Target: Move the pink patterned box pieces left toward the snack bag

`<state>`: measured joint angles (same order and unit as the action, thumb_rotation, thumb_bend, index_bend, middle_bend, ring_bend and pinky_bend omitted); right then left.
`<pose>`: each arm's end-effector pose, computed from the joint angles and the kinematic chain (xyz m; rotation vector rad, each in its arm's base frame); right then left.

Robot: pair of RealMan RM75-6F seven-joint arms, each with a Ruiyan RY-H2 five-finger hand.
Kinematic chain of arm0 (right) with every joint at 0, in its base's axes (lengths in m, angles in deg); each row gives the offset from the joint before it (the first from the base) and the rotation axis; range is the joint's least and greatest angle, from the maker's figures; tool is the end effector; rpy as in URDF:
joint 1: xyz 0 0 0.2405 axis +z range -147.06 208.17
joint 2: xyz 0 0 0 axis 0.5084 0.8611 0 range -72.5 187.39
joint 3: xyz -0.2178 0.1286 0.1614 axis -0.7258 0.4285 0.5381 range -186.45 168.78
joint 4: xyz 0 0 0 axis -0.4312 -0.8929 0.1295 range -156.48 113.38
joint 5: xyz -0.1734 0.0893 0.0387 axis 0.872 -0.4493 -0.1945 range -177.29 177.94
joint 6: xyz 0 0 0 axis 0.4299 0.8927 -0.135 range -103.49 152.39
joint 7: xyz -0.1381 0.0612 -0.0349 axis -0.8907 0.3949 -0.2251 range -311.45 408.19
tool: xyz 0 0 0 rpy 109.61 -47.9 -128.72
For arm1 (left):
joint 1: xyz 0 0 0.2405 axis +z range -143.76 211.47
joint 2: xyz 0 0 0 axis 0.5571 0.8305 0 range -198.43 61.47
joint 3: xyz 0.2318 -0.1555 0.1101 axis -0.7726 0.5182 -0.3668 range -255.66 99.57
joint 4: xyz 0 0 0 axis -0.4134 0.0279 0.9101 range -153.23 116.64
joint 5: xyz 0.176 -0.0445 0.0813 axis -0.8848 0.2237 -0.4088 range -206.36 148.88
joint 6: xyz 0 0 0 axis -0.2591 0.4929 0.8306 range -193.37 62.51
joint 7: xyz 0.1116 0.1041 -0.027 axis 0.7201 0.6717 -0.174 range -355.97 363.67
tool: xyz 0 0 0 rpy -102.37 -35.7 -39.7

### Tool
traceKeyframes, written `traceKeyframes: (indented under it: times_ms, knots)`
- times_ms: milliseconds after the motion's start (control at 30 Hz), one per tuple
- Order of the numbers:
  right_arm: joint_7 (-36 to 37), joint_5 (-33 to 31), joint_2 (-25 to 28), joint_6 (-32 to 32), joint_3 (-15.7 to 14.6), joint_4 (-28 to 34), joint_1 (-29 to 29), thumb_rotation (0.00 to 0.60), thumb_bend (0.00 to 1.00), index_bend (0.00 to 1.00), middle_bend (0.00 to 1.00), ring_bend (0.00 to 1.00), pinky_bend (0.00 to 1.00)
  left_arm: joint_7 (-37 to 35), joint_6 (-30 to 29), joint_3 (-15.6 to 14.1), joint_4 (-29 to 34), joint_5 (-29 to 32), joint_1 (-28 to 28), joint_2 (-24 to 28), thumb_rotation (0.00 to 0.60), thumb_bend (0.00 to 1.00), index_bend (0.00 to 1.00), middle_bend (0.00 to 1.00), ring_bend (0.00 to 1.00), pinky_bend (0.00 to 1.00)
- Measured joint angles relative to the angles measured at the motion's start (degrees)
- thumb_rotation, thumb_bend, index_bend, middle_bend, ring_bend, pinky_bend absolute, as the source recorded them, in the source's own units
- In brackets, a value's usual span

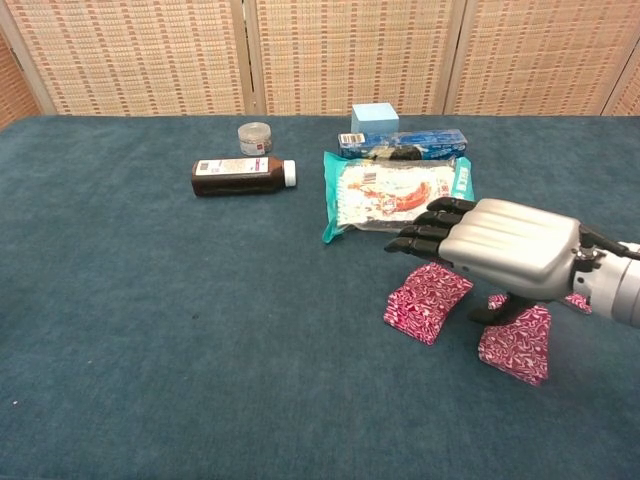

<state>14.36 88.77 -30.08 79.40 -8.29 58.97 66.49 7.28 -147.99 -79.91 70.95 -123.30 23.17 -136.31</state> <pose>-0.2176 -0.3178 -0.0263 2.2129 -0.2993 0.6728 -0.3206 0.2090 0.1427 -1.6615 -0.8140 -0.9364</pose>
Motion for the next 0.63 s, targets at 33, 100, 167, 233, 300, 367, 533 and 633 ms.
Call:
traceKeyframes:
  times_ms: [33,100,167,233,300,367,533,633]
  knots:
    - [0.25,0.1,0.53,0.51,-0.09,0.57,-0.24,0.6,0.21,0.0,0.06,0.04,0.0,-0.08,-0.07,-0.06,0.01,-0.05,0.05,0.03,0.6,0.48,0.0,0.0,0.0,0.12]
    - [0.94,0.57,2.09,2.44,-0.47,2.13,-1.15,0.6,0.21,0.0,0.06,0.03,0.0,-0.36,-0.37,-0.04,-0.05,-0.12,0.14,0.1,0.6,0.48,0.0,0.0,0.0,0.12]
    - [1.58,1.0,3.8,4.9,-0.98,3.71,-2.47,0.6,0.21,0.0,0.04,0.0,0.0,-0.67,-0.93,-0.06,-0.15,-0.32,0.34,0.24,0.6,0.48,0.0,0.0,0.0,0.12]
    - [2.09,1.2,6.45,8.59,-1.89,6.06,-4.97,0.6,0.21,0.0,0.01,0.0,0.0,-0.96,-1.26,0.03,-0.25,-0.37,0.4,0.27,0.6,0.48,0.0,0.0,0.0,0.12]
    - [2.49,0.98,9.35,13.02,-3.05,8.46,-8.55,0.6,0.21,0.0,0.0,0.0,0.0,-1.07,-1.29,0.2,-0.41,-0.37,0.42,0.14,0.6,0.48,0.0,0.0,0.0,0.12]
    - [3.18,0.67,11.52,17.26,-4.04,10.13,-12.04,0.6,0.21,0.0,0.0,0.0,0.0,-1.14,-2.03,0.53,-0.81,-0.45,0.46,-0.29,0.6,0.48,0.0,0.0,0.0,0.12]
    - [10.52,0.54,14.83,29.87,-5.74,10.83,-20.72,0.6,0.21,0.0,0.0,0.0,0.0,-1.03,-3.91,1.25,-2.78,-1.05,0.63,-2.2,0.6,0.48,0.0,0.0,0.0,0.12]
    - [16.93,1.21,16.32,34.61,-6.07,9.46,-24.24,0.6,0.21,0.0,0.0,0.0,0.0,-0.22,-4.14,1.53,-3.36,-1.22,0.57,-2.99,0.6,0.48,0.0,0.0,0.0,0.12]
